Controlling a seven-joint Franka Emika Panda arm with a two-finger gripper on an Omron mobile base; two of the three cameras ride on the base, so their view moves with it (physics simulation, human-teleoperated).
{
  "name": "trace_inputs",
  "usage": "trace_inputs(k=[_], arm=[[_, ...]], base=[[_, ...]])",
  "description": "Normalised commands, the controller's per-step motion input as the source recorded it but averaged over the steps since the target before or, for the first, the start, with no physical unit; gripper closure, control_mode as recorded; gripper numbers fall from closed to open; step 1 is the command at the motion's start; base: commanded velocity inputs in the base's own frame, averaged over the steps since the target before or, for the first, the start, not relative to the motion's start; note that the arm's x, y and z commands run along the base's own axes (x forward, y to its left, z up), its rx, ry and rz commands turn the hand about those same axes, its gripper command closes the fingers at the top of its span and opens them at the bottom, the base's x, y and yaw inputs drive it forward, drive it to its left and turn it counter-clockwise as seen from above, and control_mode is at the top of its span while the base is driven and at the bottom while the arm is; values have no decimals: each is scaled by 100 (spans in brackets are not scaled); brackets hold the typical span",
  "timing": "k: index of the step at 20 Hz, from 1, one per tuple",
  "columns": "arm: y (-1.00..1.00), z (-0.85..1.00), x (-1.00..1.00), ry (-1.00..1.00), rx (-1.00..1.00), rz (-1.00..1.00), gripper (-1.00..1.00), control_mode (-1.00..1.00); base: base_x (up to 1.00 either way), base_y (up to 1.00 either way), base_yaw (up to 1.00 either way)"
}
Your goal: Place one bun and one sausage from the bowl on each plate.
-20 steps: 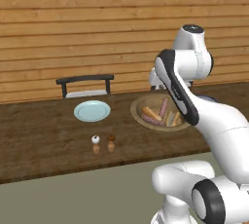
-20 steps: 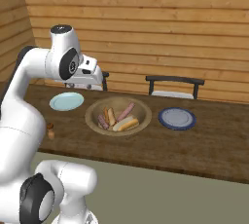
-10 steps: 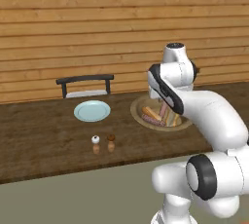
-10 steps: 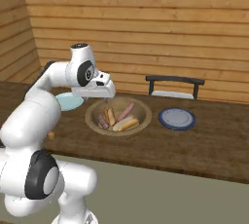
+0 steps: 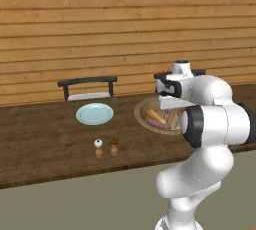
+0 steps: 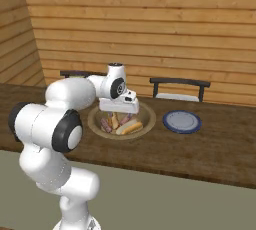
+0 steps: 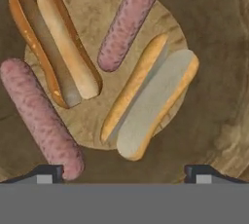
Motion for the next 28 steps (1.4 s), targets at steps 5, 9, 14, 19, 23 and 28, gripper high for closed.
trace_inputs(k=[5,9,14,19,23,28], arm=[[-6,-49,47,6,1,0,-100,-100],[-15,-51,11,11,1,0,-100,-100],[-6,-31,-2,9,0,0,-100,-100],[0,-29,0,3,0,0,-100,-100],[0,-20,-17,0,0,-3,-100,-100],[0,0,-40,-5,1,-5,-100,-100]], base=[[0,0,0],[0,0,0],[0,0,0],[0,0,0],[0,0,0],[0,0,0]])
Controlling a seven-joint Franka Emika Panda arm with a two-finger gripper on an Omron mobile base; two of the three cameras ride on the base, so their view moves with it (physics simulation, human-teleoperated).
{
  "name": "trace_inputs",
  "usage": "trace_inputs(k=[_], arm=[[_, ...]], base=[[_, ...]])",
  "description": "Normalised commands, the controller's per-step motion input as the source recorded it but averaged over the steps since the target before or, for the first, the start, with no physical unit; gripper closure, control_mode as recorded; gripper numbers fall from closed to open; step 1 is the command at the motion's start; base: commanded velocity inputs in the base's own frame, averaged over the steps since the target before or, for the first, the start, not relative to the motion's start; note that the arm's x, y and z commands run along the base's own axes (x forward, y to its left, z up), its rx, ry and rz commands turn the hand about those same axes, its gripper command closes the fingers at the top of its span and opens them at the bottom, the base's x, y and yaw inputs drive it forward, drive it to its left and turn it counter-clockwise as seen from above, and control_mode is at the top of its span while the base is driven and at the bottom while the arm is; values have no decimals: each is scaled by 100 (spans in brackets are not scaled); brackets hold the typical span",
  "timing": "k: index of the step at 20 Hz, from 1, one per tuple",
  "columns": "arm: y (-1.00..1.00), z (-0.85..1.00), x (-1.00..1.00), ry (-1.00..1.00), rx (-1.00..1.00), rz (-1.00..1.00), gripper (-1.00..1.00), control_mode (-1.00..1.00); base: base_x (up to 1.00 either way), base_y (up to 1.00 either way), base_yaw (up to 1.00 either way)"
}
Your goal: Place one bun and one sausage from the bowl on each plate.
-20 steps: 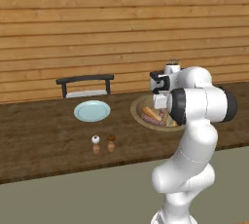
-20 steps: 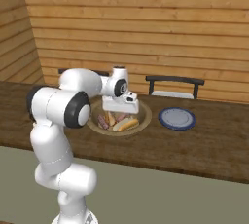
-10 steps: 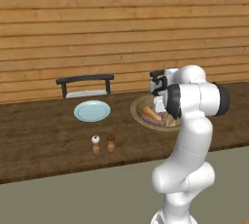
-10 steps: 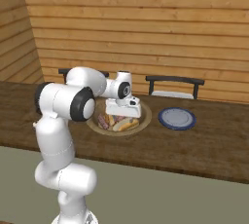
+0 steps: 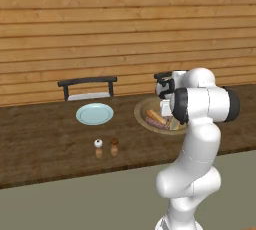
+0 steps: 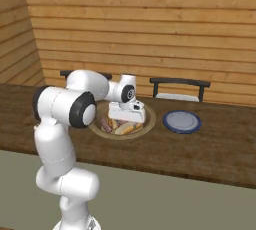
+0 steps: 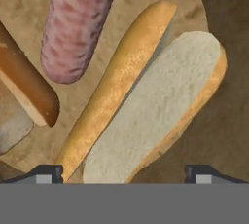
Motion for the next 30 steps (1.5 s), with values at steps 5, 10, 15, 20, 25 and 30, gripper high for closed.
trace_inputs(k=[5,10,15,20,25,30], arm=[[0,-17,-4,-3,0,-8,-100,-100],[9,-30,0,0,-1,-9,-100,-100],[7,-38,-1,-1,1,-7,-100,-100],[0,-11,-5,0,3,-2,100,-100],[0,21,-11,-2,-3,0,100,-100],[-2,100,-47,-20,-14,5,100,-100]], base=[[0,0,0],[0,0,0],[0,0,0],[0,0,0],[0,0,0],[0,0,0]])
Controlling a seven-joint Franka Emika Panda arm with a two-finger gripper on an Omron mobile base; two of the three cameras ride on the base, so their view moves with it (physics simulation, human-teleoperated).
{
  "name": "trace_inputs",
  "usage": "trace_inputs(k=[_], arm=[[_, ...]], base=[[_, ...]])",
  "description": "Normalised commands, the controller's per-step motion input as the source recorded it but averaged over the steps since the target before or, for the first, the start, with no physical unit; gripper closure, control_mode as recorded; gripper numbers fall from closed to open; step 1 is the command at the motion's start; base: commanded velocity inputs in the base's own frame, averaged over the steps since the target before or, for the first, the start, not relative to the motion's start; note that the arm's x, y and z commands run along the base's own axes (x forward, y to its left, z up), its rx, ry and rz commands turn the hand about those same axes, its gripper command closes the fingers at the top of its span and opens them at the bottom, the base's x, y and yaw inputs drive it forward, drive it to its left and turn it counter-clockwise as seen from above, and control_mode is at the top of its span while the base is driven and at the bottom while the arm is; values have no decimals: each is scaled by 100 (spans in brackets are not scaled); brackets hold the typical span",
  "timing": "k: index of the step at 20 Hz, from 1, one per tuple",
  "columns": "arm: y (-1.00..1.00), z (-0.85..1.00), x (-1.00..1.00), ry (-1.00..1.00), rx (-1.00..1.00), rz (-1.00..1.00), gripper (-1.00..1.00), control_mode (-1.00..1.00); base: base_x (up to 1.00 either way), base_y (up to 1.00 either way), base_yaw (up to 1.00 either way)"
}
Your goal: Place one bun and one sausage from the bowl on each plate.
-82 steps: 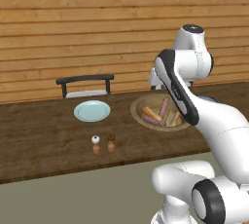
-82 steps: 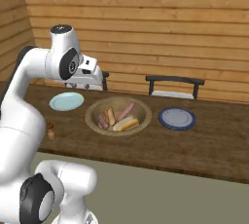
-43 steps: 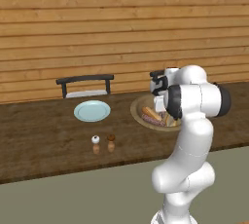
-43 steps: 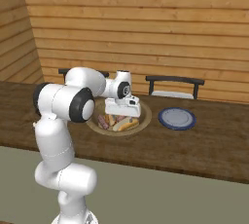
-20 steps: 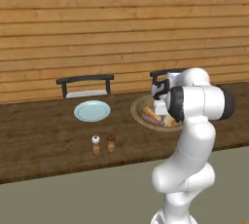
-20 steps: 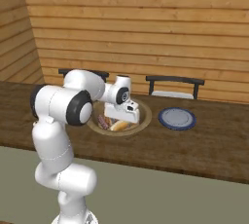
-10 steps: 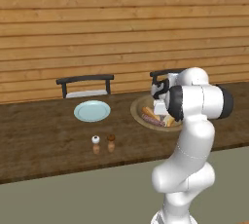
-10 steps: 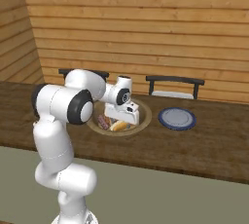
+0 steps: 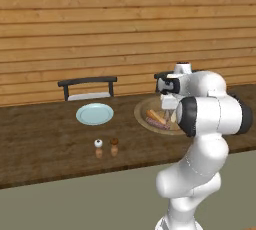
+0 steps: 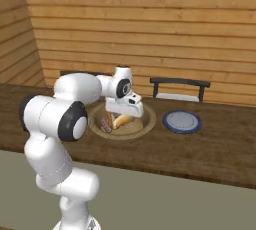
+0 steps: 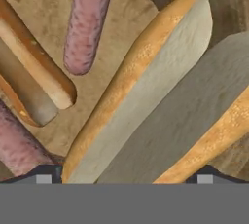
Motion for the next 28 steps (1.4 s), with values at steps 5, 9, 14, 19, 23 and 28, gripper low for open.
trace_inputs(k=[5,9,14,19,23,28], arm=[[-20,97,-34,-18,-11,20,100,-100],[-81,74,0,-6,-14,34,100,-100],[-100,20,18,-1,-1,19,100,-100],[-100,0,56,0,4,13,100,-100],[-100,-6,55,0,13,20,100,-100],[-60,-80,0,1,10,29,100,-100]], base=[[0,0,0],[0,0,0],[0,0,0],[0,0,0],[0,0,0],[0,0,0]])
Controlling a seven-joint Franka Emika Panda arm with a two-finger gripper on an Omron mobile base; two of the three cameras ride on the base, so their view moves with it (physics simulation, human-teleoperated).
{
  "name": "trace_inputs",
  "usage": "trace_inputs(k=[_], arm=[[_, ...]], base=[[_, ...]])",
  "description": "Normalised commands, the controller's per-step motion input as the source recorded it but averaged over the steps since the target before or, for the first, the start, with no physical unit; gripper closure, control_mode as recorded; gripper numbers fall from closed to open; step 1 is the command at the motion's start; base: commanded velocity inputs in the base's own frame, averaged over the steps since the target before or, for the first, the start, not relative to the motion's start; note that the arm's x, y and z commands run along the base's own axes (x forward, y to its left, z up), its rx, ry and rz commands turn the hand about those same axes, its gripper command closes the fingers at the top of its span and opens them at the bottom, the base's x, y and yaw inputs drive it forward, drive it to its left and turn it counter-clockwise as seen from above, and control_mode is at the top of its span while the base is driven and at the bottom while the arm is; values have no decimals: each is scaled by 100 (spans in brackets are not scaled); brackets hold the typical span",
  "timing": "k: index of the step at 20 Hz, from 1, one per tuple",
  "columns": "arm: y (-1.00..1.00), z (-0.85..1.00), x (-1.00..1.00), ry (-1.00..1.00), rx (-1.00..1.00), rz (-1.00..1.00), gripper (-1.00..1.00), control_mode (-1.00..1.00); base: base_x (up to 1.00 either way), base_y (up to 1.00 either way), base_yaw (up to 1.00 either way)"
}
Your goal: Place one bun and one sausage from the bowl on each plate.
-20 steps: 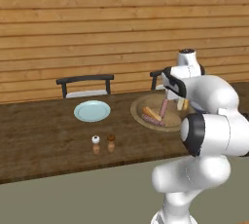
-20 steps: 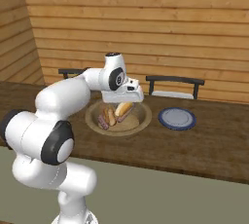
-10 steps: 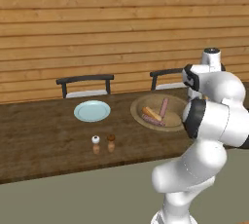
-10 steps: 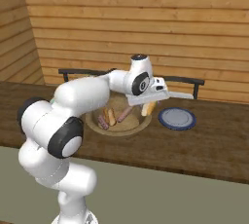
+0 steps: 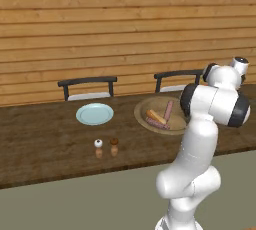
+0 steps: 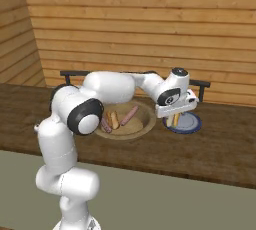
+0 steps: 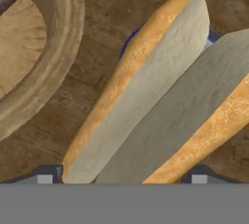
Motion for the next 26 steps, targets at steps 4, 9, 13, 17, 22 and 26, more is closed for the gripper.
trace_inputs(k=[4,9,13,17,22,26], arm=[[-28,-31,41,0,0,28,100,-100],[0,-8,66,0,1,20,100,-100],[0,-33,44,0,0,10,100,-100],[-11,-21,18,2,-2,2,100,-100],[-23,-12,36,6,-10,0,100,-100],[-3,-47,36,2,-3,0,100,-100]], base=[[0,0,0],[0,0,0],[0,0,0],[0,0,0],[0,0,0],[0,0,0]])
